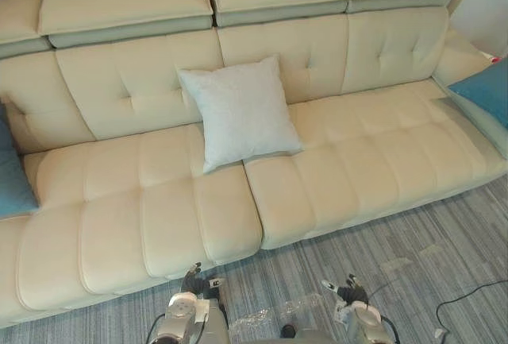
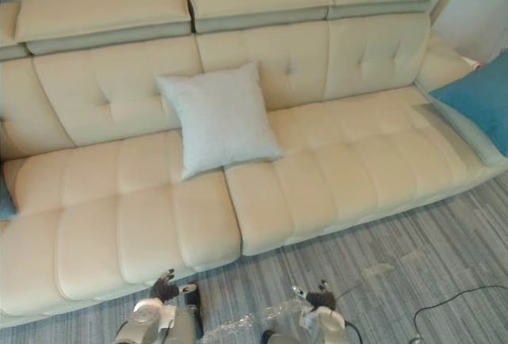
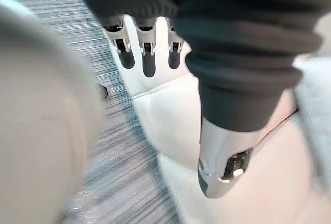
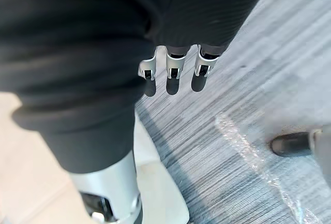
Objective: Pick up cushions and gather them together orderly.
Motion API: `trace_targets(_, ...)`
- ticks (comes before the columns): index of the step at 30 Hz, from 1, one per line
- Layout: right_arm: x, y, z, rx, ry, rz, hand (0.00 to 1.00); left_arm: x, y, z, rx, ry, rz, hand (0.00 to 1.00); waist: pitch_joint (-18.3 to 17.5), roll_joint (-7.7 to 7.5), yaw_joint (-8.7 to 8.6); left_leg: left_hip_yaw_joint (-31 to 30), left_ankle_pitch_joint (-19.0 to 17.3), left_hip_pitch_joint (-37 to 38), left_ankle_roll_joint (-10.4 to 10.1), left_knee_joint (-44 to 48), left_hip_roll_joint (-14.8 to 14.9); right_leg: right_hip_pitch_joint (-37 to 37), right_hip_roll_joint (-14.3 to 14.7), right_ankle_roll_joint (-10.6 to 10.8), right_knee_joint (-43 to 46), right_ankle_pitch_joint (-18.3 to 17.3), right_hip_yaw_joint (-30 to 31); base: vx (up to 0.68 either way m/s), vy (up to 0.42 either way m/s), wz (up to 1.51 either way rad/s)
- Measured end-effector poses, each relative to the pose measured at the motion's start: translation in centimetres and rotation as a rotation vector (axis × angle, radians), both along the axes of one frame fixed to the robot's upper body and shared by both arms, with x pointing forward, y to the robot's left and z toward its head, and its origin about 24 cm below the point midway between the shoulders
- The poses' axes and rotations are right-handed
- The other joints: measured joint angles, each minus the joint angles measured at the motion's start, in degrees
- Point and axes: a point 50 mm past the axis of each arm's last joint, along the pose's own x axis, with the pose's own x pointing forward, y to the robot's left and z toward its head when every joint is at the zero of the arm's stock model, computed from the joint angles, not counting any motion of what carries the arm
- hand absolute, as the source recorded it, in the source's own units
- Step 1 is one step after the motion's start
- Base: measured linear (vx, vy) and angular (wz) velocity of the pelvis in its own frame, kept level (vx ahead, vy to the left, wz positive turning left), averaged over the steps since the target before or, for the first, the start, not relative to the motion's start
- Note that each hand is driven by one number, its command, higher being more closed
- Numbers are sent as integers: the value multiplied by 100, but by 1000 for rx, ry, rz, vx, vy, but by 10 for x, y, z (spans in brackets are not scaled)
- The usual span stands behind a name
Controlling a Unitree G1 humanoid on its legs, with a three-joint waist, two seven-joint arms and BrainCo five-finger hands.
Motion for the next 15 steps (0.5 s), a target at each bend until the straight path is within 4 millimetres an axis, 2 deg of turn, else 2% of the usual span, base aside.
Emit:
trace_targets(1, -2, -1, -1, 0, 6, -3, 0, 0, -1, 0, -4, 2, -1, 0, -5, 10, 0, -100, -129, 65, -21, 77, -59, -24, 0, 34, 28, 1, 58, -124, 249, -48)
trace_targets(2, -16, -2, -5, 0, 43, -14, 0, -3, -2, -2, -8, 9, 0, 0, 7, 70, -20, -387, -546, 372, 116, -227, -206, -38, 26, 186, 124, -41, 173, -83, 157, -30)
trace_targets(4, -31, 9, -13, 41, 95, -17, 0, -4, 3, -2, 7, 14, -3, 0, -68, -158, -86, -253, -512, 377, 176, -330, -366, -116, -124, 242, 108, -11, 336, -105, 178, -18)
trace_targets(5, -34, 10, -14, 46, 102, -20, 0, -6, 4, -2, 10, 17, -2, 0, -88, -189, -96, -251, -506, 375, 187, -339, -398, -111, -158, 269, 72, 17, 339, -125, 190, 0)
trace_targets(7, -46, 15, -17, 64, 130, -30, 0, -9, 6, -4, 32, 34, -43, 0, -215, -303, -199, -234, -314, 393, 277, -727, -622, -72, -355, 302, -363, 287, 338, -83, 130, 16)
trace_targets(10, -44, 14, -17, 65, 124, -37, 0, -13, 8, -6, 48, 54, -72, 0, -271, -330, -253, -179, -91, 604, 338, -1311, -788, 13, -457, 211, -757, 463, 481, 1, 46, 3)
trace_targets(15, -43, 11, -16, 75, 113, -76, 0, -23, 10, -11, 51, 103, -69, 0, -311, -208, -280, -88, 90, 943, 348, -1633, -753, 197, -390, 303, -855, 528, 602, 113, -29, -21)
